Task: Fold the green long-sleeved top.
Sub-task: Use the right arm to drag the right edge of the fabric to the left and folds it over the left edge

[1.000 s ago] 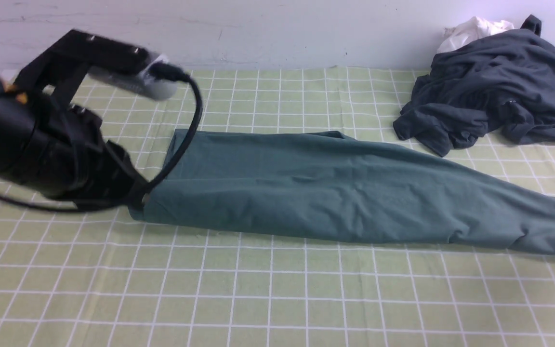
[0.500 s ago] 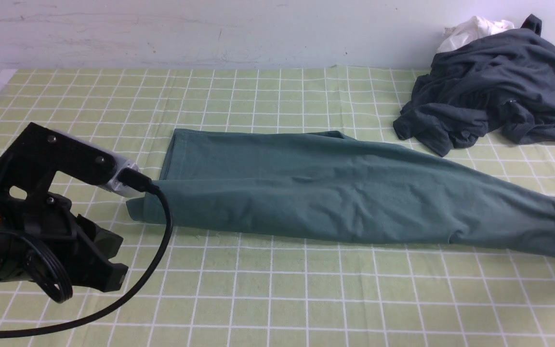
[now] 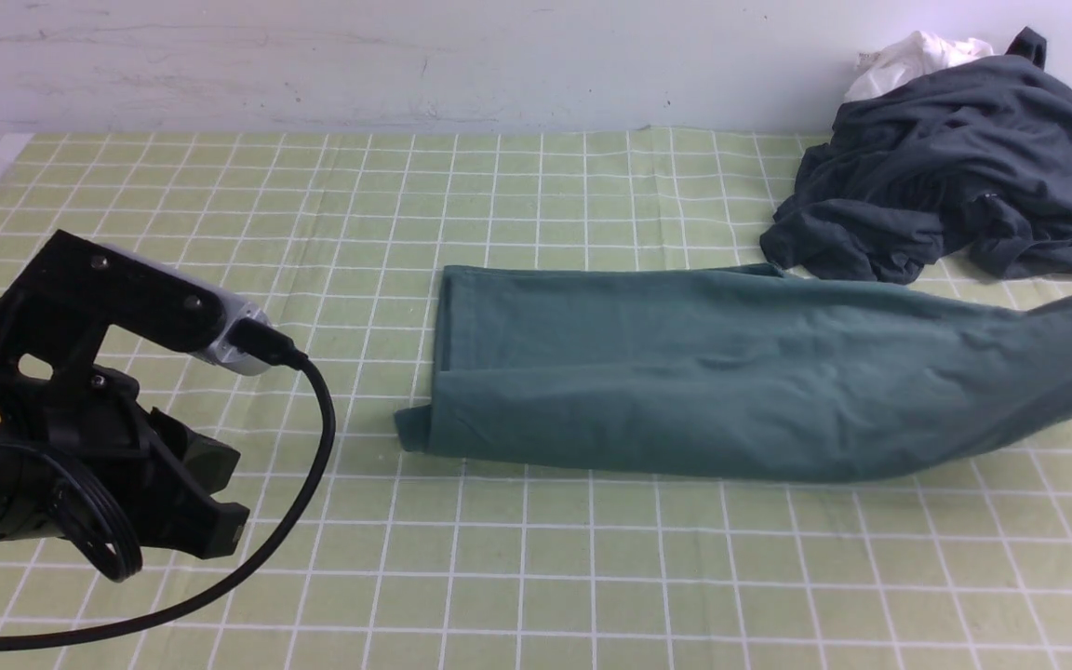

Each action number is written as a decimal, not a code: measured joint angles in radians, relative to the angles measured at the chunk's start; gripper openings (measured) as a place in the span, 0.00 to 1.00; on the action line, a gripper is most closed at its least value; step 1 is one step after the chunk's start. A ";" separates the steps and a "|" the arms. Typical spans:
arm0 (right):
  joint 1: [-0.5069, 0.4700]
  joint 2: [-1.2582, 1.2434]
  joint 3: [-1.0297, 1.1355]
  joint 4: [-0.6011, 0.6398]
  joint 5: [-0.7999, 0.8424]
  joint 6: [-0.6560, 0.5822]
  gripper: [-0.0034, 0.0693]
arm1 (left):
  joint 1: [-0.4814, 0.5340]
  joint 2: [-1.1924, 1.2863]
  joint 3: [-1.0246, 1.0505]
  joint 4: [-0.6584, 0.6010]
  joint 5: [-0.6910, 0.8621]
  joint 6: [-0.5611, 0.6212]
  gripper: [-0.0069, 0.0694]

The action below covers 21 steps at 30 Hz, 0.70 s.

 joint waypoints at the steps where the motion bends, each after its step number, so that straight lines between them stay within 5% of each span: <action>1: 0.015 -0.011 -0.040 0.032 0.021 0.000 0.06 | 0.000 0.000 0.000 0.000 0.000 0.000 0.14; 9: 0.343 -0.023 -0.174 0.355 0.015 -0.034 0.06 | 0.000 0.000 0.000 0.000 0.000 0.000 0.14; 15: 0.634 0.080 -0.176 0.455 -0.124 -0.037 0.06 | 0.000 0.000 0.000 0.000 -0.001 0.000 0.14; 21: 0.796 0.250 -0.176 0.499 -0.238 -0.049 0.13 | 0.000 0.000 0.000 0.000 -0.001 0.000 0.14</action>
